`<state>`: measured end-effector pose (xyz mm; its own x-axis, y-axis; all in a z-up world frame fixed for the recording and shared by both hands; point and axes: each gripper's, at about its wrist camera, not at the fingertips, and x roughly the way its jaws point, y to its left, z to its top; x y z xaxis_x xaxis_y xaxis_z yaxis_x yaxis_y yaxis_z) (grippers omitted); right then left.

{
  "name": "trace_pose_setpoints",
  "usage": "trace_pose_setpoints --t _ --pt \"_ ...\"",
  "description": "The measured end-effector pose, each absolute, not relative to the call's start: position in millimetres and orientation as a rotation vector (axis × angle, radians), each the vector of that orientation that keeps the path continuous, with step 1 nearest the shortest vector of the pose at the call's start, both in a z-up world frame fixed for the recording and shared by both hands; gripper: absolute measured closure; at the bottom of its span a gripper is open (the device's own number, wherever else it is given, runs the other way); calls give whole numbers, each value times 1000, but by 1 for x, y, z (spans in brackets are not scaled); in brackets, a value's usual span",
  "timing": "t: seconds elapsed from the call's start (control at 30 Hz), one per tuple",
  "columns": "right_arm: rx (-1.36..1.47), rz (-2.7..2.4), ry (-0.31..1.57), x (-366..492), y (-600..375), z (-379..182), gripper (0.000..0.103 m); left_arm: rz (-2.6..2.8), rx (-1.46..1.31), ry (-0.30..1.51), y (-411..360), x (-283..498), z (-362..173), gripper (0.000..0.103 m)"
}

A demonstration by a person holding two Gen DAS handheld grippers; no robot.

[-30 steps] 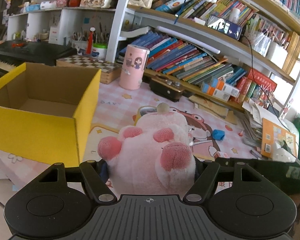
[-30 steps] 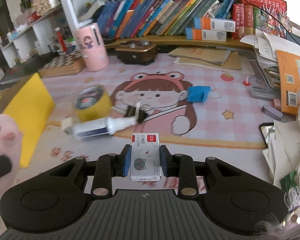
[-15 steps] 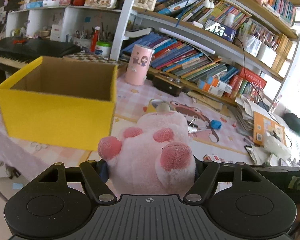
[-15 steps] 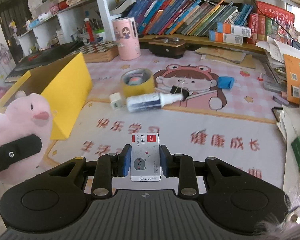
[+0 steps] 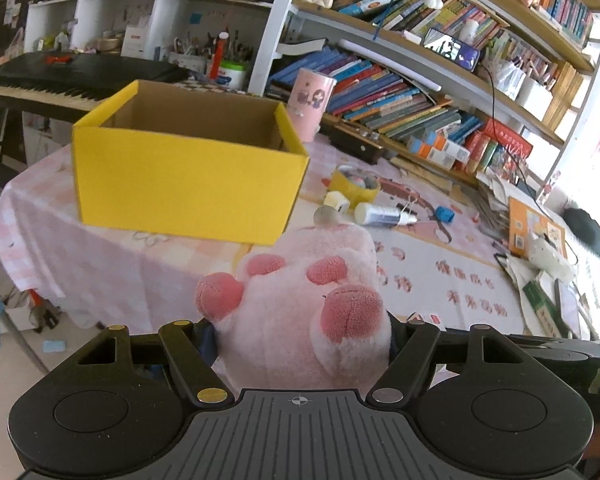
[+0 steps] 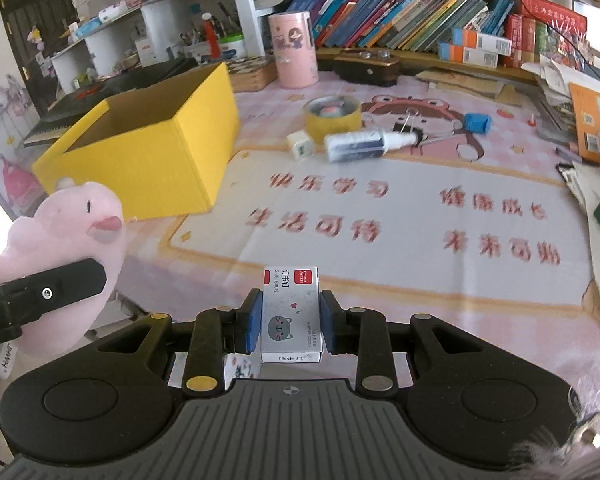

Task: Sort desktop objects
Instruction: 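Carry the pink pig and the small box toward the yellow box with both grippers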

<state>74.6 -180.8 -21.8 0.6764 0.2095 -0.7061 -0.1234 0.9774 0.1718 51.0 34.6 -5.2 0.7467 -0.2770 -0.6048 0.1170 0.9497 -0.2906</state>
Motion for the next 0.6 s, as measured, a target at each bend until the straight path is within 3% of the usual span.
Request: trace_pose_setpoints --t 0.6 --pt "77 292 811 39 -110 -21 75 -133 -276 682 96 6 -6 31"
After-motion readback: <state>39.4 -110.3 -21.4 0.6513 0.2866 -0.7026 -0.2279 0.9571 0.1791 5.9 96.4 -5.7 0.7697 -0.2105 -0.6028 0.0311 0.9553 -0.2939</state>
